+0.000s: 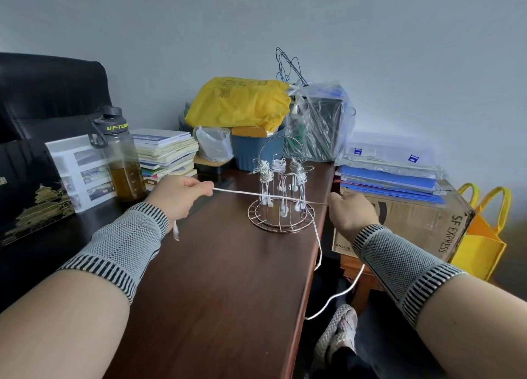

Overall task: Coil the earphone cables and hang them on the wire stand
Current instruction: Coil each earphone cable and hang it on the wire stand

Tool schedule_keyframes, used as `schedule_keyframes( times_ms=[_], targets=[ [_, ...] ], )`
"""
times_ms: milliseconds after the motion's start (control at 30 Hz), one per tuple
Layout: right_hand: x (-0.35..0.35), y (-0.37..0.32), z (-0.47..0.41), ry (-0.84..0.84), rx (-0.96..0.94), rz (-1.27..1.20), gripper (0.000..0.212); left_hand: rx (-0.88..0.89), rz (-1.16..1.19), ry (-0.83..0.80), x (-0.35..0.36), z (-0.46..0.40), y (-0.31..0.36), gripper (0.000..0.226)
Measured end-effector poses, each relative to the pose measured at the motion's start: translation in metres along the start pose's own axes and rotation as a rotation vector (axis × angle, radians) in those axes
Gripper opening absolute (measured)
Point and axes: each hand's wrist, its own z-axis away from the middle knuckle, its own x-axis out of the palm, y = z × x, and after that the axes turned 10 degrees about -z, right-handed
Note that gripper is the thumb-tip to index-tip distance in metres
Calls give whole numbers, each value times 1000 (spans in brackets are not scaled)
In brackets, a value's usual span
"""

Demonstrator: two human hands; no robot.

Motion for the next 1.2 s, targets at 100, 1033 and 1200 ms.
schedule_keyframes(
  times_ms=[100, 1033, 1200],
  targets=[
    [3, 3, 3, -195, 53, 123, 44, -28, 2, -105, 4, 6, 0, 14],
    [50, 14, -36, 35, -206, -158, 35, 151, -286, 6, 112, -12, 46, 31],
    [59, 21, -39, 25, -204, -220, 27, 112, -211, 67, 138, -23, 42, 27]
  ],
)
